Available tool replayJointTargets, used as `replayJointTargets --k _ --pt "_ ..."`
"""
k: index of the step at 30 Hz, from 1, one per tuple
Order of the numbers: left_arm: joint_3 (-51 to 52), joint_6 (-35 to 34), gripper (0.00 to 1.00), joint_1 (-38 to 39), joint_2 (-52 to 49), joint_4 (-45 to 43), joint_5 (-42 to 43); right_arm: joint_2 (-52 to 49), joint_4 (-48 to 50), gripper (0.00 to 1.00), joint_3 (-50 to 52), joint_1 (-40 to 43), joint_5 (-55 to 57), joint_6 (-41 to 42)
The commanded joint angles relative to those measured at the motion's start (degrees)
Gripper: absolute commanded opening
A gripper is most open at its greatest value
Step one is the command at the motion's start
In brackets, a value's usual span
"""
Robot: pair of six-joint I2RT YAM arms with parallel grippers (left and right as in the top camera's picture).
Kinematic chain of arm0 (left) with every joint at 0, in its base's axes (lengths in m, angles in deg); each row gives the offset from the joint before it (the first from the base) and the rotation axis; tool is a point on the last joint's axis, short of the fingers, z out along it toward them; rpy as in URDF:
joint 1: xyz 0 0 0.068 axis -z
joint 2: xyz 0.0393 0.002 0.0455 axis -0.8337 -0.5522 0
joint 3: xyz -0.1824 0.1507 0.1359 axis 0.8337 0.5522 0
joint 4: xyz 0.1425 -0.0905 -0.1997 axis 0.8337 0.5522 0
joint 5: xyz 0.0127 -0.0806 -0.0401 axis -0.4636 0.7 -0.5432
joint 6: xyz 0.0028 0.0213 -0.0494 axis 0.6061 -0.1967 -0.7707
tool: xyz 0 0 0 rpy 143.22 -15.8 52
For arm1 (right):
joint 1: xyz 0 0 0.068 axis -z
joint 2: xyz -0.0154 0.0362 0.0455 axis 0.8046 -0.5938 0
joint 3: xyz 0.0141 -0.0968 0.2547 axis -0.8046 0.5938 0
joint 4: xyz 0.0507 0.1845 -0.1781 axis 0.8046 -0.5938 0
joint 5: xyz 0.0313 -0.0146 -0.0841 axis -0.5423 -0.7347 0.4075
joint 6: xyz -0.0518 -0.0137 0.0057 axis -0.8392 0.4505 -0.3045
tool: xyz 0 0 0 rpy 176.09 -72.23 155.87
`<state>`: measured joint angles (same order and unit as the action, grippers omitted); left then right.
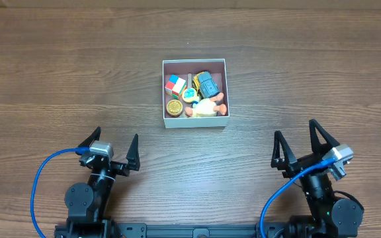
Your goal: Pack container
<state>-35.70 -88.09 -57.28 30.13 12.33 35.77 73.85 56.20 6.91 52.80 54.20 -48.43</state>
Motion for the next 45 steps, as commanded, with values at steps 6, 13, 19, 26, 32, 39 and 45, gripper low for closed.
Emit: replayJointTargets --k 6,13,19,26,32,39,45 --pt "0.31 -0.42 1.0 -0.26 0.63 -0.22 0.04 0.7 1.25 1.0 1.36 0.04 -0.07 0.09" --pt "0.31 -0.44 1.0 -0.26 0.63 -0.22 0.04 0.7 2.19 1.0 1.64 0.04 -0.09 0.09" --pt "0.31 -0.44 1.0 -0.26 0.63 -0.2 0.04 0.7 5.66 1.0 3.69 0.04 -0.55 0.5" --pt "0.31 -0.42 1.0 -0.26 0.63 -0.2 0.04 0.72 9.42 1.0 6.51 0.04 -0.28 1.36" --pt "0.31 -0.42 1.0 -0.26 0.63 -0.2 0.04 0.72 9.73 1.0 8.72 0.04 -0.28 1.4" --pt "0.31 -0.42 1.0 -0.26 0.63 -0.22 0.04 0.72 4.61 1.0 8.7 0.04 -0.24 1.16" --pt "0.31 -0.42 1.0 -0.26 0.63 -0.2 0.04 0.72 -4.2 1.0 8.68 0.04 0.42 1.16"
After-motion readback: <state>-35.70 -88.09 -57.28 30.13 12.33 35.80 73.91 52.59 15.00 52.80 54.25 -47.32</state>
